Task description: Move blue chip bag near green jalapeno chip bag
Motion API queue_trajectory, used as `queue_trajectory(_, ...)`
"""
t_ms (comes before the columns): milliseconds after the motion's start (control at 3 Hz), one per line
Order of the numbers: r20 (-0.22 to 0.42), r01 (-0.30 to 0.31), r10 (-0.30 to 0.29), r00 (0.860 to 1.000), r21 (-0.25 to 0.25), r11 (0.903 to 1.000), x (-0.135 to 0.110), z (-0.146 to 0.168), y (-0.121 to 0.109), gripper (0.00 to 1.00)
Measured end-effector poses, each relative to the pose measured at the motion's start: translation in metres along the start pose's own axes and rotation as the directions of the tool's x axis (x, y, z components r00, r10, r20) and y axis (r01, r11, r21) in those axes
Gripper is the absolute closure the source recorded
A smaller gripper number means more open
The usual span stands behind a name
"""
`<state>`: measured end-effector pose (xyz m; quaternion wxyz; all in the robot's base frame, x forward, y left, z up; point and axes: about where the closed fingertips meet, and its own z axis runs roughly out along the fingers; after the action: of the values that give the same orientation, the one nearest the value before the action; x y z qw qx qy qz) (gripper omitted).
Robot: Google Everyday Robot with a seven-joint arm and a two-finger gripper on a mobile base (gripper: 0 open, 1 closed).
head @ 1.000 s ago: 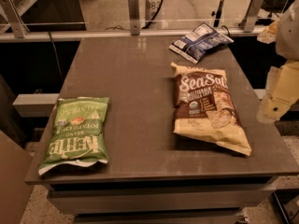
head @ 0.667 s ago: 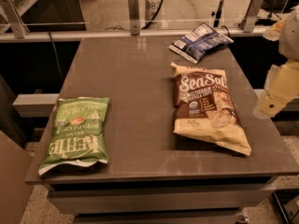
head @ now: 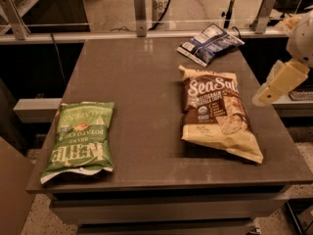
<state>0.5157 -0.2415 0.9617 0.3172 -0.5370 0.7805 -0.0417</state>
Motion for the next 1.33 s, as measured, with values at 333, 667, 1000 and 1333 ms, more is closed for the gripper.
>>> queue_trajectory(333, 0.012, -0.002, 0.003, 1.000, -0.003, 1.0000, -0.001, 0.007, -0.002, 0.00)
queue_trajectory(667, 0.037, -0.055, 0.056, 0.998, -0.014, 0.9984, -0.004, 0.020, -0.005, 0.00)
queue_trajectory(1000, 0.099, -0.120, 0.121, 0.988, -0.009, 0.9927, -0.017, 0.039, -0.013, 0.00)
queue_trajectory(1333, 0.177, -0.180, 0.175, 0.969, 0.016, 0.9835, -0.030, 0.054, -0.025, 0.00)
